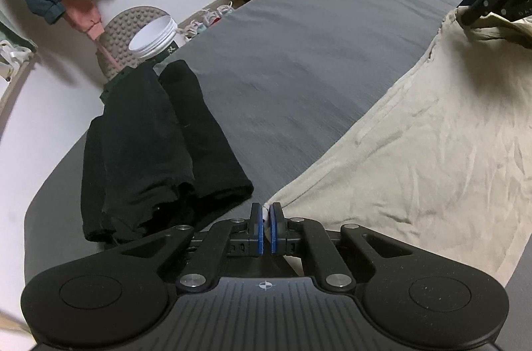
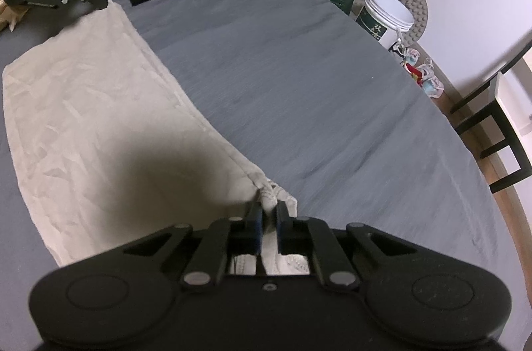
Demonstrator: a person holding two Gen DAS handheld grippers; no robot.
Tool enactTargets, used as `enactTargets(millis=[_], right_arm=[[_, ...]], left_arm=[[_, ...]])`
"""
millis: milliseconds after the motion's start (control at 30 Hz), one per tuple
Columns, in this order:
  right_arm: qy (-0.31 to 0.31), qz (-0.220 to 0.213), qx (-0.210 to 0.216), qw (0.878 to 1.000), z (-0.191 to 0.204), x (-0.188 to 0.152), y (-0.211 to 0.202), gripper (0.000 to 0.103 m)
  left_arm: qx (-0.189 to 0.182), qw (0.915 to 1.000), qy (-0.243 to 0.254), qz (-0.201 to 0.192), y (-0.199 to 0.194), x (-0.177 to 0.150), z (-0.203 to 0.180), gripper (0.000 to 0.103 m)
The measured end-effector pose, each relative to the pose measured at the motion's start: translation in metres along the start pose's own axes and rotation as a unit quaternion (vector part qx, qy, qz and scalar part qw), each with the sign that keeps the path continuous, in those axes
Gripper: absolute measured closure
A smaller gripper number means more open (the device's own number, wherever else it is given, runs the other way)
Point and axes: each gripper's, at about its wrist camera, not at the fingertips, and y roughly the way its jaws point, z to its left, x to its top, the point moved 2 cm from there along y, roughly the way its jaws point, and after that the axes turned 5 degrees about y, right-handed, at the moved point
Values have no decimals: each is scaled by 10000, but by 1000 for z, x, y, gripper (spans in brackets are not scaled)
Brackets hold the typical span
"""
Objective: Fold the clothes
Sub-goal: 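Open both grippers and release the khaki shirt strip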
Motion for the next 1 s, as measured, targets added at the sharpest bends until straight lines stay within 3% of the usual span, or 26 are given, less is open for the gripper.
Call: enactTargets(millis=[333,467,533,567,600,633,700,767,867,1000], right_arm=[[249,97,-177,9995,-3,1,11,95],[399,171,-199,9989,-6,2,18,95],[436,205,-235,9986,-7,2,21,91],[464,218,-261,9983,-8,2,22,87],[501,226,-294,9981,-9,2,22,77],[558,229,-367,9975,-11,3,21,68],[724,206,-535,9957,-19,4,17,29],[963,120,-441,9943,-30,3,5,27],[1129,4,-293,9932,-43,-1,-20,27],[293,-5,-285,9992,-27,-24,-67,26]], left_arm=[[135,9996,-180,196,20,3,-4,99],[373,9990,-135,229,20,3,-10,99],[503,9984,-106,242,19,3,-14,88],[558,9980,-131,266,18,3,-13,83],[624,9974,-206,307,16,3,-11,69],[704,9965,-295,350,12,2,-7,47],[1032,9935,-396,282,-1,0,0,29],[1297,9906,-434,75,-21,-1,4,28],[1267,9898,-573,-313,-53,-2,2,28],[831,9902,-603,-947,-89,-1,-40,27]])
